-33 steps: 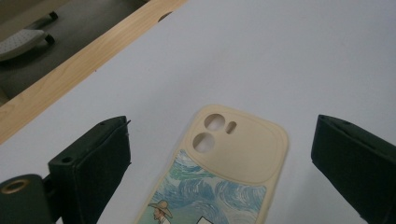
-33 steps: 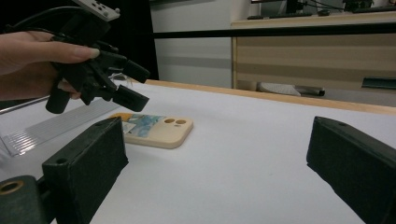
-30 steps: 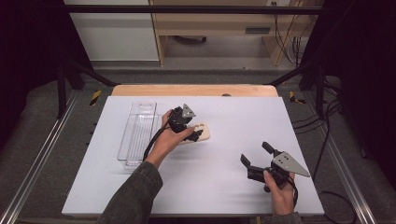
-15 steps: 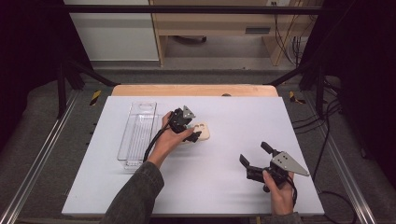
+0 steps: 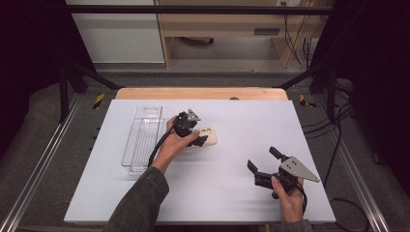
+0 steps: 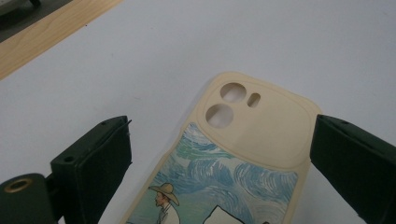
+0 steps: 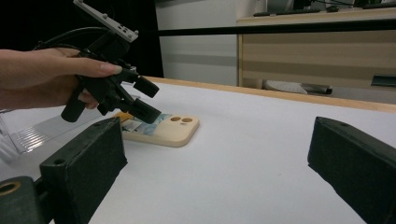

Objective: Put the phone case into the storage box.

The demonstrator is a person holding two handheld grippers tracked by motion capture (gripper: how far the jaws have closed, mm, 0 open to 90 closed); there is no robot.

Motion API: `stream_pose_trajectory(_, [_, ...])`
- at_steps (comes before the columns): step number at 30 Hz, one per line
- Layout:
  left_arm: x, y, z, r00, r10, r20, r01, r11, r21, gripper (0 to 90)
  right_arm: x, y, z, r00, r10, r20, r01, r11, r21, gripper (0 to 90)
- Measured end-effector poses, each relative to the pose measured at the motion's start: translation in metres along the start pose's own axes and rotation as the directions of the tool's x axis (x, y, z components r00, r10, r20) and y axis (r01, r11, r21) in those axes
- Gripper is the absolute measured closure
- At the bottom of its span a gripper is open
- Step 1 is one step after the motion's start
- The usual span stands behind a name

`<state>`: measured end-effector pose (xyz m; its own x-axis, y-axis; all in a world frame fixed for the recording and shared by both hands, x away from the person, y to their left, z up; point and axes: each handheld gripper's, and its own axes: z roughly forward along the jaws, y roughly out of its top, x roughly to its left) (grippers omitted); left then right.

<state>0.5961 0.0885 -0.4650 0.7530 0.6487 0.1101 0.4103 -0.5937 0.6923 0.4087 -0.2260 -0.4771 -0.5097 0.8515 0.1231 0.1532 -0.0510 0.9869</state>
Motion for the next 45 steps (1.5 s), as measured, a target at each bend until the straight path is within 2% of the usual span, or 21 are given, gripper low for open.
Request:
stream_pose_trajectory(8, [0.003,-0.004,0.003,1.0000,0.006,-0.004,-0.006,1.0000,0.007,5.0,0.000,0.000,0.000,1.0000,-0.003,-0.004,0.003,1.000,0.001,3.9])
stream_pose_trajectory(19, [0.004,-0.010,0.008,0.9999,-0.010,0.010,0.009,0.9995,0.029,4.8,0.000,0.000,0.000,0.9999,-0.003,-0.015,0.003,1.000,0.005,3.9])
stream_pose_trajectory(25, [0.003,-0.011,0.010,0.9995,-0.014,0.028,0.013,0.9994,0.031,4.7,0.001,0.000,0.002,0.9997,-0.005,-0.025,0.005,1.000,0.009,4.1])
stream_pose_trajectory(38, [0.005,-0.013,0.009,0.9993,-0.013,0.035,0.012,0.9993,0.034,4.7,0.003,0.000,0.003,0.9990,-0.001,-0.044,0.002,1.000,0.017,4.3])
stream_pose_trajectory(45, [0.005,-0.017,0.012,0.9988,-0.028,0.041,0.026,0.9991,0.032,4.4,0.002,-0.001,0.003,0.9990,0.001,-0.045,0.000,1.000,0.018,4.4])
